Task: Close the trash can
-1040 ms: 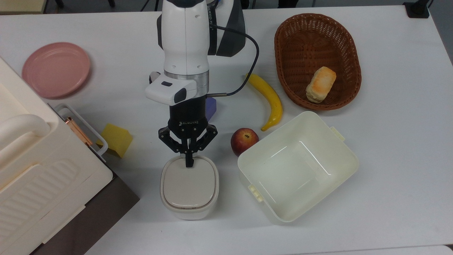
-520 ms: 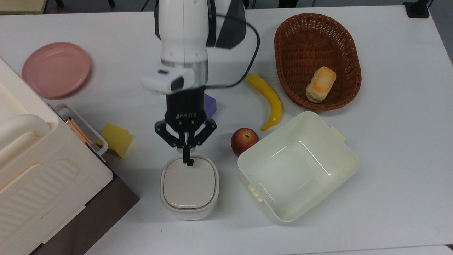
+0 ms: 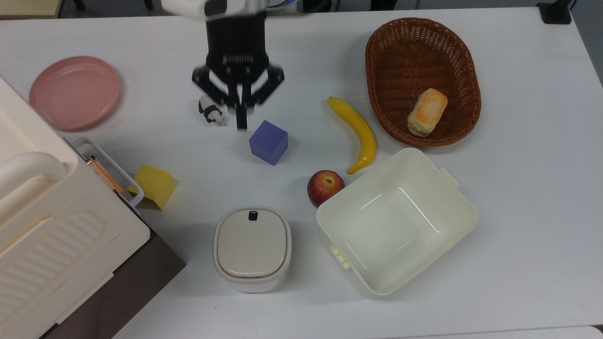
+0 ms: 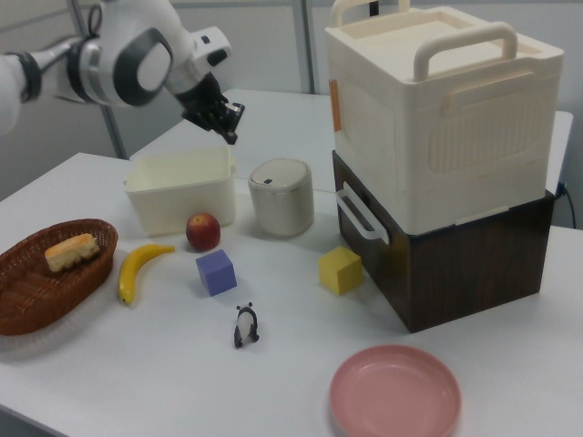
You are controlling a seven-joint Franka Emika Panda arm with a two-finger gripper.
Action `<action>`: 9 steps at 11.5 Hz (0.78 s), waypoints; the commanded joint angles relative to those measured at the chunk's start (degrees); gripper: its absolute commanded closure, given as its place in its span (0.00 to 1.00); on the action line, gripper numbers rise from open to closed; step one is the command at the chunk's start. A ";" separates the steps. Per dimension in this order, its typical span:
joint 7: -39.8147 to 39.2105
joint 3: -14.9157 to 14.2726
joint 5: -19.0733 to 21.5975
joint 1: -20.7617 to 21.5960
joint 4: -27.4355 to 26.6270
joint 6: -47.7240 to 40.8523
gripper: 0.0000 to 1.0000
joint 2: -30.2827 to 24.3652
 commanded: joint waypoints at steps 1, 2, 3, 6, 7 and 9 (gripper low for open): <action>1.13 -0.57 3.08 0.24 -1.84 -18.26 0.96 -7.27; 1.13 -0.83 3.26 0.06 -1.14 -24.34 0.91 -7.98; 1.13 -1.44 3.27 0.06 -1.04 -29.36 0.89 -8.51; 1.13 -3.03 5.55 0.06 -1.04 -32.83 0.01 -9.57; 1.04 -3.21 5.55 0.06 -1.22 -33.18 0.00 -9.65; 1.04 -4.60 5.64 -0.12 -1.04 -36.07 0.00 -10.79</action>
